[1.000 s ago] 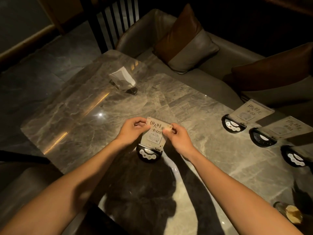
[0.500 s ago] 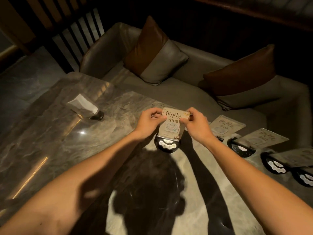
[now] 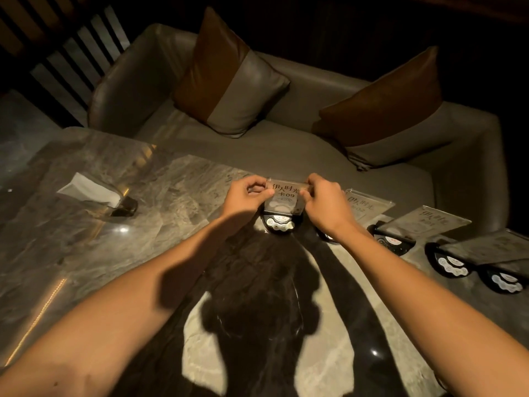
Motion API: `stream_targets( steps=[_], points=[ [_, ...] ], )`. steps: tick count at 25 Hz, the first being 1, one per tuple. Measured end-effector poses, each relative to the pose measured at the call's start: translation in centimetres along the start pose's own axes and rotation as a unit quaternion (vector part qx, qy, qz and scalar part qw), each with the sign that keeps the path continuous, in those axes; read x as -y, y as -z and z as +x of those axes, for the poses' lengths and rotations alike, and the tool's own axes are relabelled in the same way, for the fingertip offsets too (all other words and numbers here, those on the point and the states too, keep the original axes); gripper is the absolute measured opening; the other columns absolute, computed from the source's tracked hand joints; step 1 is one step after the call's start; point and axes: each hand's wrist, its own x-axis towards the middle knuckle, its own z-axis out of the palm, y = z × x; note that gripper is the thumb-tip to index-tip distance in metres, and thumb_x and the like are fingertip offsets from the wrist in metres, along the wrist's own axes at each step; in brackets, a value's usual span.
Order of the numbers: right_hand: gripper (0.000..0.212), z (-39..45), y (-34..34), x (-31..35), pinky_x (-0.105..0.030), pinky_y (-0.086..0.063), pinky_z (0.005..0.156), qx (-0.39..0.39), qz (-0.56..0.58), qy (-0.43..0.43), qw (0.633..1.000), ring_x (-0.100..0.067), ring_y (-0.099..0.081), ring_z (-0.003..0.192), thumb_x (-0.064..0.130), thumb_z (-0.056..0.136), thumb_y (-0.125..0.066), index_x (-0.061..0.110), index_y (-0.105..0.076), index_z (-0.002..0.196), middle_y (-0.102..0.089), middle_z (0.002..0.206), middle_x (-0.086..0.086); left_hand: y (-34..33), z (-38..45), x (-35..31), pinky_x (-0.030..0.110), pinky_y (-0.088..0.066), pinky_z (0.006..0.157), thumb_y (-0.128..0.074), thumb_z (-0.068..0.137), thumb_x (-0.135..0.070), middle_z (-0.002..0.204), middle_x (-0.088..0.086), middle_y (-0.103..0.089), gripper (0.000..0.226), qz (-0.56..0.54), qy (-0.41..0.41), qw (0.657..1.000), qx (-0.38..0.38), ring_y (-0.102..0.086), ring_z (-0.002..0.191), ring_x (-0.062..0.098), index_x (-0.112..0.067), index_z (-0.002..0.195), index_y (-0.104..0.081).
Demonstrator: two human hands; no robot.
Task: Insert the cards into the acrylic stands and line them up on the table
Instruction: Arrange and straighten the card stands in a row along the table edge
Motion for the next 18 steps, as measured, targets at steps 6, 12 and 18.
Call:
stream_targets(
  steps=[6, 12, 18],
  points=[
    [0.019, -1.3, 0.3, -0.2, -0.039, -0.054, 0.080, 0.013, 0.011, -0.003, 1.000, -0.029, -0.068, 0.093, 0.015, 0.101, -0.055, 0.008, -0.058, 0.119, -0.071, 0.102, -0.012, -0.4, -0.6, 0.0, 0.027, -0.058, 0.077, -0.073, 0.086, -0.012, 0.087, -0.002, -0.075, 0.013, 0.013, 0.026, 0.999, -0.020, -0.071, 0.083, 0.013, -0.025, 0.089, -0.074],
    [0.047, -4.5, 3.8, 0.9, -0.046, -0.052, 0.098, -0.002, -0.014, 0.009, 1.000, -0.030, -0.059, 0.121, 0.018, 0.099, -0.059, 0.011, -0.043, 0.143, -0.059, 0.135, -0.013, 0.5, -2.0, -4.5, 0.009, -0.050, 0.072, -0.068, 0.089, -0.011, 0.096, -0.002, -0.070, 0.019, 0.063, -0.014, 0.997, -0.048, -0.063, 0.081, -0.003, -0.009, 0.108, -0.071],
    [0.043, -9.3, 10.6, -2.3, -0.045, -0.050, 0.101, -0.073, -0.014, -0.003, 0.997, -0.025, -0.059, 0.121, 0.023, 0.099, -0.060, 0.014, -0.050, 0.140, -0.060, 0.136, -0.009, -3.1, -3.8, -10.7, 0.025, -0.050, 0.094, -0.070, 0.087, -0.026, 0.103, -0.009, -0.072, 0.022, 0.137, -0.109, 0.985, 0.004, -0.065, 0.099, 0.003, -0.020, 0.108, -0.072]
  ],
)
